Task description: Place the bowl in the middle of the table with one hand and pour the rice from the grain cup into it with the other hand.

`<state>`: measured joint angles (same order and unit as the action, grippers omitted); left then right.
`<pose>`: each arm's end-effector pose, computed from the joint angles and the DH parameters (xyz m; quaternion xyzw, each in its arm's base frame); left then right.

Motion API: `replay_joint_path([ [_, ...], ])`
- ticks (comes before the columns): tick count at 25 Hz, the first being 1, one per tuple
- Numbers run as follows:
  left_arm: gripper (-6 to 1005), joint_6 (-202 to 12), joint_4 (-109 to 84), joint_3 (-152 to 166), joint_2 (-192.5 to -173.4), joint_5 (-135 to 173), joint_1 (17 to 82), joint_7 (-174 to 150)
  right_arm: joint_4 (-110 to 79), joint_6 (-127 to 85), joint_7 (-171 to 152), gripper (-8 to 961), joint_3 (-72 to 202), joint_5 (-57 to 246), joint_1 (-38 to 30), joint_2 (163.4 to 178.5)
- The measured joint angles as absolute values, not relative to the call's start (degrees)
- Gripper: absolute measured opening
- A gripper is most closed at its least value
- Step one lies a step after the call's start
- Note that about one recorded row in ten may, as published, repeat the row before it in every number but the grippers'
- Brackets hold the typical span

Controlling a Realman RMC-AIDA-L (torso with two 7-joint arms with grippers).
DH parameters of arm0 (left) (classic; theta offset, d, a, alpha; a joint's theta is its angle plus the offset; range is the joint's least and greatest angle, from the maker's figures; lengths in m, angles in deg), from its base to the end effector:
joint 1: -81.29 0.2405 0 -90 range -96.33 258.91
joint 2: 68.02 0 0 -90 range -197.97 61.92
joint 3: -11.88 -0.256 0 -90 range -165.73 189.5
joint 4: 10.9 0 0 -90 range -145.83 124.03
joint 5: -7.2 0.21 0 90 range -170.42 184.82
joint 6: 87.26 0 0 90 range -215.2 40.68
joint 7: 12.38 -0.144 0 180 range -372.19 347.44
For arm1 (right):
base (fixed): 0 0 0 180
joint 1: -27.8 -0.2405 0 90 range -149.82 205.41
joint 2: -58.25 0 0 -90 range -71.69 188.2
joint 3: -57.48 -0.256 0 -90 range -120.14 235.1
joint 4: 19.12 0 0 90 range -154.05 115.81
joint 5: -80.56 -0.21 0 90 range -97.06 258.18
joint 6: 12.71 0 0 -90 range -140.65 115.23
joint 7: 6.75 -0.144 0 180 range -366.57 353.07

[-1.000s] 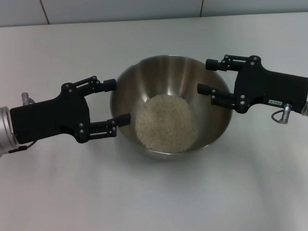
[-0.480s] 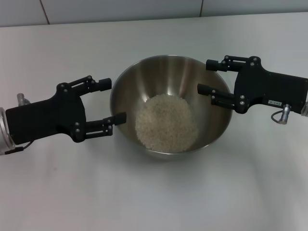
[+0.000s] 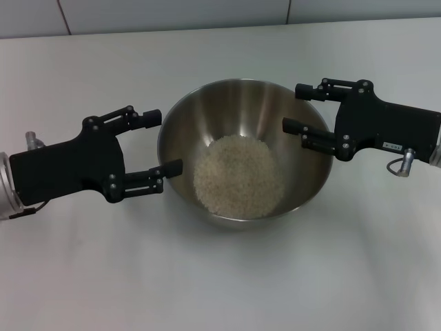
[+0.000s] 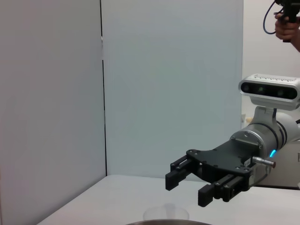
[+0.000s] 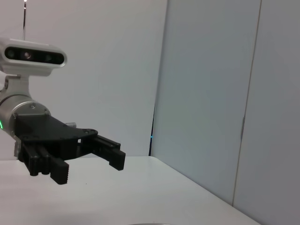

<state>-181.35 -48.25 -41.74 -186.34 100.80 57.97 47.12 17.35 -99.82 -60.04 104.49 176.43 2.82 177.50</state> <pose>-0.2489 0.2998 -0.0009 -0.9326 -0.0541 -0.3260 0.1451 0.2592 0.3230 0.0043 -0.9251 0.0373 0.2946 0.2365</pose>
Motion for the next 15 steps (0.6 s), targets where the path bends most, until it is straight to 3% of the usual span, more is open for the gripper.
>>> replay_joint_path([
  [15,827,-181.32,-48.22,-41.73,-186.5,100.27,58.24,47.06,17.34,-100.09,-60.01,562,104.46,176.36,2.77,177.52],
])
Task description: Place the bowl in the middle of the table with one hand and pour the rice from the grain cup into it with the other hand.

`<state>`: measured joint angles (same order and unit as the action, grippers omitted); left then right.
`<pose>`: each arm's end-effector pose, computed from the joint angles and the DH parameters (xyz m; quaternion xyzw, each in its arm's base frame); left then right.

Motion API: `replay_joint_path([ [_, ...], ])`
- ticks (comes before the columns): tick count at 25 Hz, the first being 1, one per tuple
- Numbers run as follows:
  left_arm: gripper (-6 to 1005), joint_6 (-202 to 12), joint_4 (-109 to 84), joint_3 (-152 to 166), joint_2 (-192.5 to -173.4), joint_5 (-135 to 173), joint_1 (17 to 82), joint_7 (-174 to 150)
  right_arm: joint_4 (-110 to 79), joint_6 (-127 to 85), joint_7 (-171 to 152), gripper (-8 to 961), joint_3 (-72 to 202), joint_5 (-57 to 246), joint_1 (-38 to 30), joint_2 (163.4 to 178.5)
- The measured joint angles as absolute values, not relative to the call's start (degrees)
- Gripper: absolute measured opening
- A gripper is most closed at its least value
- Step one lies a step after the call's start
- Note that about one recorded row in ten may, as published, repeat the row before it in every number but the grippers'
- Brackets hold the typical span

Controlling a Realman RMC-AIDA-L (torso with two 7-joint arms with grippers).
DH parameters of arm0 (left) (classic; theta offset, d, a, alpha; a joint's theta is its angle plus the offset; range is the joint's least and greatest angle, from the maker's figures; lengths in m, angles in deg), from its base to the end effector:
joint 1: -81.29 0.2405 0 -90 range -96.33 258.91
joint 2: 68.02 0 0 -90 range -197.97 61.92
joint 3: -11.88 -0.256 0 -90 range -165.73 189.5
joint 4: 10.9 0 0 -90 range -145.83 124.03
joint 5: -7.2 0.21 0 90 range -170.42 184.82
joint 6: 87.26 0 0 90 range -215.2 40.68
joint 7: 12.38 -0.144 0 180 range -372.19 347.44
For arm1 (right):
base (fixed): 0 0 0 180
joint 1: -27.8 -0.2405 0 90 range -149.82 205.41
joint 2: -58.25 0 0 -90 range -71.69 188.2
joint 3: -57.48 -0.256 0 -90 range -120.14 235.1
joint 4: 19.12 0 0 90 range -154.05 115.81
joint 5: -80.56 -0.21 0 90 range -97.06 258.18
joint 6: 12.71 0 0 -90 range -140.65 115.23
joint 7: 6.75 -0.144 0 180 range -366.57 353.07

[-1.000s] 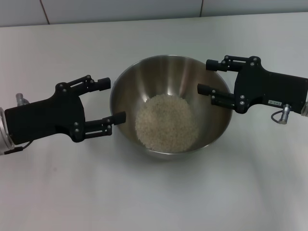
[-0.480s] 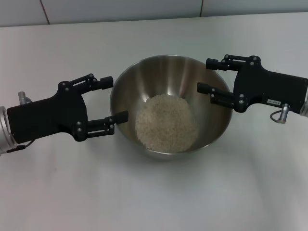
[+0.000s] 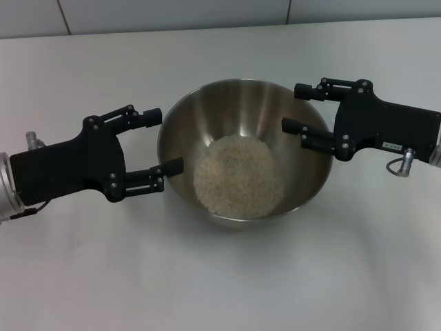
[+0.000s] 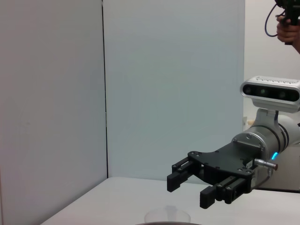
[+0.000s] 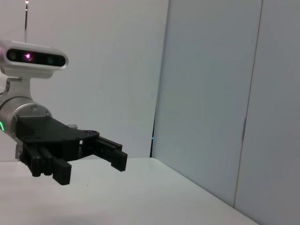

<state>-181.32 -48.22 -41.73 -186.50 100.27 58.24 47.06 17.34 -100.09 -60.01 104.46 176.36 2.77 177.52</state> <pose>-0.2491 0.2991 -0.0011 -0.9305 -0.0565 -0.3303 0.1482 0.2584 0.3228 0.0043 -0.9249 0.0360 0.2967 0.2352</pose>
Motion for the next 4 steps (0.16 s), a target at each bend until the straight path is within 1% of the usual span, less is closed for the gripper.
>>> replay_joint_path([
  [4,827,-181.37,-48.29,-41.73,-186.5,100.24,58.32,47.06,17.36,-100.24,-60.01,562,104.44,176.36,2.75,177.52],
])
